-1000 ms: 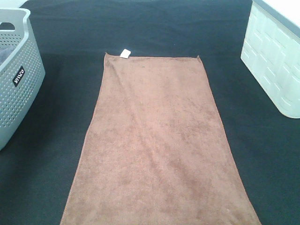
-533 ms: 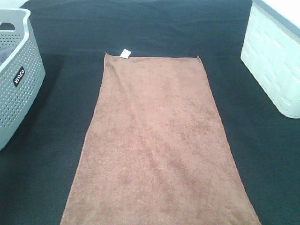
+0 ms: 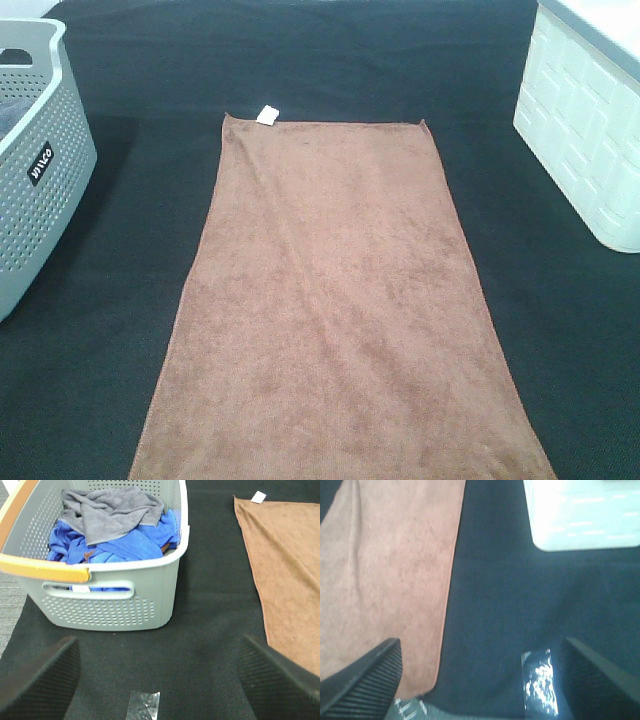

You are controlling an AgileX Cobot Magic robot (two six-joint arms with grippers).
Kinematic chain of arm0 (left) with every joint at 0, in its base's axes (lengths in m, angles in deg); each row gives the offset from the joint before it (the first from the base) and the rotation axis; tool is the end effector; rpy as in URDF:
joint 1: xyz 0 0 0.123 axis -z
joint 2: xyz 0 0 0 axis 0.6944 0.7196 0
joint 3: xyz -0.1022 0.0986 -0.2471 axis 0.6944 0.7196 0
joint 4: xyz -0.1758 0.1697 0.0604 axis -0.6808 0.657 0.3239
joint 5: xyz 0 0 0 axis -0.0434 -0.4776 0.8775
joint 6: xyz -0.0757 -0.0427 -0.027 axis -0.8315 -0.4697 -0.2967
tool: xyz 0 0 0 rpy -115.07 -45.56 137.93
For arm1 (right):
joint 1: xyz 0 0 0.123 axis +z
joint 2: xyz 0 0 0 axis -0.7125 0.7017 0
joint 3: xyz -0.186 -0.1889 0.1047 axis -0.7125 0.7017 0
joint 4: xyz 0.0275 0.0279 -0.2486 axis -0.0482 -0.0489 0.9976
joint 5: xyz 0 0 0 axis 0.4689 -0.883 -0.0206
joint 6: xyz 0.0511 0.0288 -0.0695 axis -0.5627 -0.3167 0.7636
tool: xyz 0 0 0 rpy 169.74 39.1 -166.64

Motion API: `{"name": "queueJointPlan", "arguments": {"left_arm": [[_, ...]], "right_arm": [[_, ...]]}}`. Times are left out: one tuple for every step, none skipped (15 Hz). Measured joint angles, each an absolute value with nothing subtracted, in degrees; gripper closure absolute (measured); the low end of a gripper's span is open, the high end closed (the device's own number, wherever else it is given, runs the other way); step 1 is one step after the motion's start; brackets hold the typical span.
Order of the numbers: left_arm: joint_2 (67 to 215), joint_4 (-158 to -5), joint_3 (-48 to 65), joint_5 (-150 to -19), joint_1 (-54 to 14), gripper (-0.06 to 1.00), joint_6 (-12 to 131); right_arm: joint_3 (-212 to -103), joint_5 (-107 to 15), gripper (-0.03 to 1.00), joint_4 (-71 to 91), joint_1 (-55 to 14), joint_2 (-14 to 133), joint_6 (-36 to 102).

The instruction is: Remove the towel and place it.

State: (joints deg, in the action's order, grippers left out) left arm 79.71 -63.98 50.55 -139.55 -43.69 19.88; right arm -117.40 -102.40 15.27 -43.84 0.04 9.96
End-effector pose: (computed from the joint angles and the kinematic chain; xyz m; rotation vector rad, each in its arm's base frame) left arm 0.0158 0.0055 0.3234 -0.0892 2.0555 0.0251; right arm 0.0124 0.0036 0.3252 -0.0226 2.1757 0.0695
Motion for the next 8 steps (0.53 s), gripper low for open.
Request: {"name": "queueJointPlan", "arguments": {"left_arm": [[77.08, -63.93, 51.99, -139.61, -43.69, 0.14, 19.88], [74.61, -63.7, 53.25, -139.61, -43.69, 0.14, 20.05], [72.03, -63.3, 54.91, -139.61, -43.69, 0.14, 20.34], [69.63, -62.9, 56.68, -139.55, -43.69, 0.14, 20.4], [69.63, -62.9, 56.68, -139.55, -43.69, 0.14, 20.4], [67.97, -62.84, 58.46, -139.67, -43.69, 0.14, 20.51], [67.68, -63.07, 59.49, -140.53, -43.69, 0.14, 20.85], [67.68, -63.07, 59.49, -140.53, -43.69, 0.14, 20.85]], "right_arm": [[-116.02, -101.59, 0.19, 15.27, -43.84, -2.43, 10.07], [-114.59, -101.19, 0.19, 15.27, -43.84, -4.6, 10.19], [-113.1, -101.19, 0.19, 15.27, -43.84, -6.89, 10.53], [-111.9, -101.08, 0.19, 14.99, -43.84, -9.3, 11.45], [-111.9, -101.08, 0.19, 14.99, -43.84, -9.3, 11.45], [-110.06, -101.02, 0.19, 14.24, -43.84, -12.34, 12.48], [-108.23, -101.42, 0.19, 13.27, -43.84, -14.06, 13.62], [-108.23, -101.42, 0.19, 13.27, -43.84, -14.06, 13.62]]}}
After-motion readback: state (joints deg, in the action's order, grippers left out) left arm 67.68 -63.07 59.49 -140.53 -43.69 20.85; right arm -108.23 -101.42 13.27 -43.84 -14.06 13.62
